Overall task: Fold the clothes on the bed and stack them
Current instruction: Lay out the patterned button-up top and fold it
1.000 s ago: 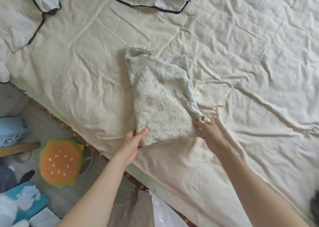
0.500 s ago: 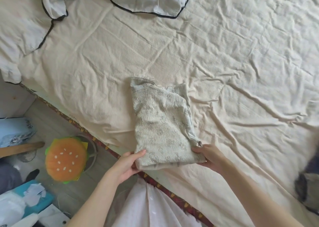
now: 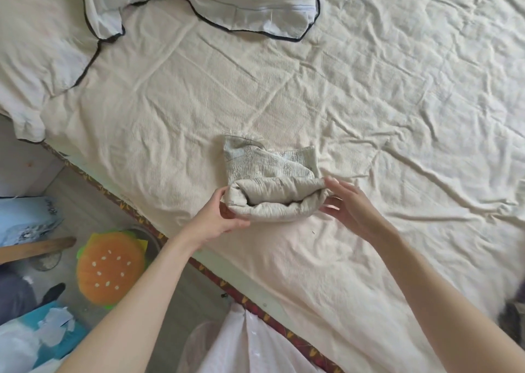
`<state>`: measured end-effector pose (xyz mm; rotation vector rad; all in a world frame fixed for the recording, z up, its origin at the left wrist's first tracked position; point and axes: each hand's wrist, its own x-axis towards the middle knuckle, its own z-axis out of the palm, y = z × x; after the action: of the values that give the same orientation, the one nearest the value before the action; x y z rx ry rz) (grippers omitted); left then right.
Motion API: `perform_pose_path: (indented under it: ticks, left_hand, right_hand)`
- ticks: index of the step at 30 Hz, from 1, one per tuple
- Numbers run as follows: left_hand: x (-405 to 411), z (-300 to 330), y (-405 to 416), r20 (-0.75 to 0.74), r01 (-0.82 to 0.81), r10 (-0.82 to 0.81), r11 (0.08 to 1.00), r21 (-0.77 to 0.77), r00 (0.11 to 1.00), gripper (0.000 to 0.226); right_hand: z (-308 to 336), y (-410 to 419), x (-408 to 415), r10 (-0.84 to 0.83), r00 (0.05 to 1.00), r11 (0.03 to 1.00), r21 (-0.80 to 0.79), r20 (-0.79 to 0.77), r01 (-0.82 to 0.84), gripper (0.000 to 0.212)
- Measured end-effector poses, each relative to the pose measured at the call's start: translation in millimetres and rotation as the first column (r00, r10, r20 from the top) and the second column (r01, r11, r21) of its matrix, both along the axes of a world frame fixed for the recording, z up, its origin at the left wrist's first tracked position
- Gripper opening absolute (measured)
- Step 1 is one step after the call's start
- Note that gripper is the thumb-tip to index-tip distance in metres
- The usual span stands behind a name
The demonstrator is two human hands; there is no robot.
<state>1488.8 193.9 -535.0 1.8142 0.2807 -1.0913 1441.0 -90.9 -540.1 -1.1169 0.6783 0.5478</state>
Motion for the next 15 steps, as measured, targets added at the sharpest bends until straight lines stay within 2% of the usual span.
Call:
perform_pose_path:
  ticks: [3,5,8,11,13,15]
  left_hand:
    - [12.5,-17.0,-5.0,0.230,-0.083,0.052,0.988,0.128,0.972,0.044]
    - [26.6,-26.3,-9.8,0.304,-0.150,0.102,0.979,0.140,0.947,0.030]
    - [50.9,-46.7,-22.4,0.283,-0.247,0.208,0.963,0.107,0.936,0.037]
    - [67.7,-72.5,-30.2,0.254,-0.331,0.287,0.931,0.151,0.924,0.053]
    - [71.9,-88.8,-33.2,0.272,-0.399,0.342,0.897,0.192,0.900,0.052]
    - [73.2,-103.5,-40.3,0.339,-0.471,0.378,0.844,0.257,0.862,0.042]
  right_hand:
    - [-7.7,-6.7,15.4,0.099,0.994,0.993,0.056,0.051,-0.102,0.033]
    - [-15.5,-8.5,28.5,0.140,0.989,0.987,-0.090,0.051,-0.135,0.027]
    - [-35.0,-4.8,51.2,0.210,0.978,0.865,-0.466,0.001,-0.185,0.017]
    - [-62.0,2.9,73.4,0.221,0.975,0.734,-0.657,-0.006,-0.171,0.039]
    - [-77.5,8.1,86.1,0.169,0.986,0.630,-0.768,-0.008,-0.115,0.048]
    - [-91.8,14.4,95.4,0.156,0.987,0.550,-0.828,-0.028,-0.110,0.047]
